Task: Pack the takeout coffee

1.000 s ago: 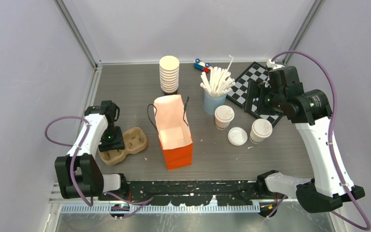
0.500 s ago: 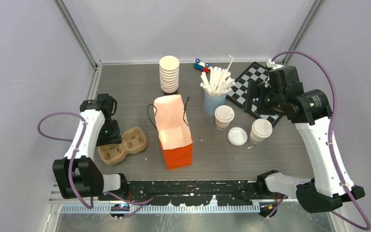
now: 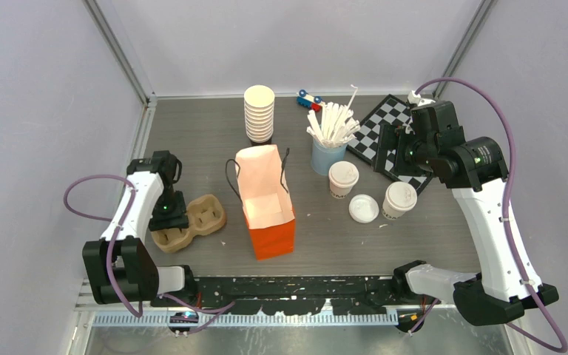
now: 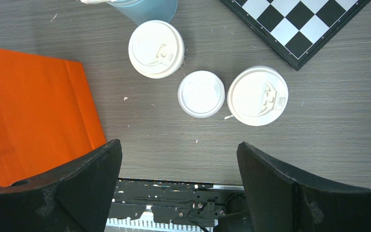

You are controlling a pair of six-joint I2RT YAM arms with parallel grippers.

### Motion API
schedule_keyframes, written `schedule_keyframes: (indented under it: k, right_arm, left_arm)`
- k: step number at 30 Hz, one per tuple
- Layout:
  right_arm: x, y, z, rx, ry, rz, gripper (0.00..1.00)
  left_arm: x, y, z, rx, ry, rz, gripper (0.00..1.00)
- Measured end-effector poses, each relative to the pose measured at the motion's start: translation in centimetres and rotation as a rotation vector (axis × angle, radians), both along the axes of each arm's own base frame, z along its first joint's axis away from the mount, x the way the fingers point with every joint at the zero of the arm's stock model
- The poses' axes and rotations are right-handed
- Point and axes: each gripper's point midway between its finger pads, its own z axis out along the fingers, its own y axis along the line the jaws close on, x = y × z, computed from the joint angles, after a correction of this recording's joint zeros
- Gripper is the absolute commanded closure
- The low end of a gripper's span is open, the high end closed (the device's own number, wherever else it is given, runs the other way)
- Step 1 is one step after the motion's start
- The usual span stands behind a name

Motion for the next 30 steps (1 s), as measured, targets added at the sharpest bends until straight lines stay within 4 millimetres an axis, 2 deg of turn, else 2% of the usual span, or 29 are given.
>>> schedule_keyframes:
  k: [14,24,30]
  right_arm:
    - [0.0,0.0,0.0,-0.002,0.000,0.002,0.07]
    - [0.0,0.0,0.0,-0.002,0.000,0.002,0.07]
    - [0.0,0.0,0.0,-0.002,0.000,0.003,0.07]
  left_arm:
    - [0.2,-0.1,-1.4,-0.003,-0.011,-0.003,0.48]
    - [0.4,0.0,-1.6,-0.002,-0.013,-0.004,0.64]
    - [0.6,0.1,-1.3,0.005,-0.012,-0.006,0.66]
